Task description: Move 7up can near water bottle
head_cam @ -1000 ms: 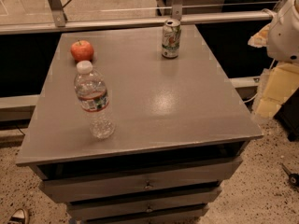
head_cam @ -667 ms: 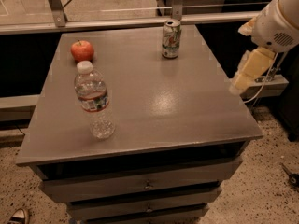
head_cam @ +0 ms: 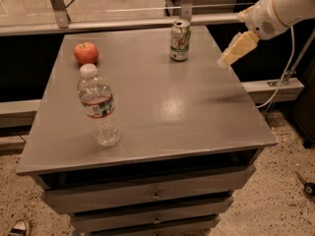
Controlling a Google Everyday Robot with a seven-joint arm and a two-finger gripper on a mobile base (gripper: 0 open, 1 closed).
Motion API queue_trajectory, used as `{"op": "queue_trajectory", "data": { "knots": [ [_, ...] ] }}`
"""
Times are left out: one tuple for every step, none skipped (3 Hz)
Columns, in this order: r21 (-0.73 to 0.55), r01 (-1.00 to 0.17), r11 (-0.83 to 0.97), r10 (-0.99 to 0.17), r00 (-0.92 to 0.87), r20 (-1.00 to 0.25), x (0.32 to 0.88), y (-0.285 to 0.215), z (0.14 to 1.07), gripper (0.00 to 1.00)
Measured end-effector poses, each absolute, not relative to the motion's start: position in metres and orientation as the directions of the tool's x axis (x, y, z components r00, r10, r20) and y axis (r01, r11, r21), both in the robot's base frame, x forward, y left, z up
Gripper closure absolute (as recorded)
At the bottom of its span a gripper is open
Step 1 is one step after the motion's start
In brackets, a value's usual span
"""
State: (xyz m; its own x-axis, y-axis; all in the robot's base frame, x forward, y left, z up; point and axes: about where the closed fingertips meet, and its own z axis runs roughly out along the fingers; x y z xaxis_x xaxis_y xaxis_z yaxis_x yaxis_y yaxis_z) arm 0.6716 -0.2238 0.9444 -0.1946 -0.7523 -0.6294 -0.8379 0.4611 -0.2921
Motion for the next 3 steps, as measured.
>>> {"op": "queue_trajectory", "data": {
  "knots": [
    [-0.272, -0.813, 0.516, -0.659, -0.174, -0.732, 0.724, -0.212, 0.935, 0.00],
    [-0.259, -0.785, 0.562, -0.584, -0.155, -0.796, 0.768, -0.200, 0.927, 0.00],
    [-0.212, -0.784, 0.584, -0.509, -0.149, -0.848, 0.798, -0.174, 0.914, 0.00]
  ]
}}
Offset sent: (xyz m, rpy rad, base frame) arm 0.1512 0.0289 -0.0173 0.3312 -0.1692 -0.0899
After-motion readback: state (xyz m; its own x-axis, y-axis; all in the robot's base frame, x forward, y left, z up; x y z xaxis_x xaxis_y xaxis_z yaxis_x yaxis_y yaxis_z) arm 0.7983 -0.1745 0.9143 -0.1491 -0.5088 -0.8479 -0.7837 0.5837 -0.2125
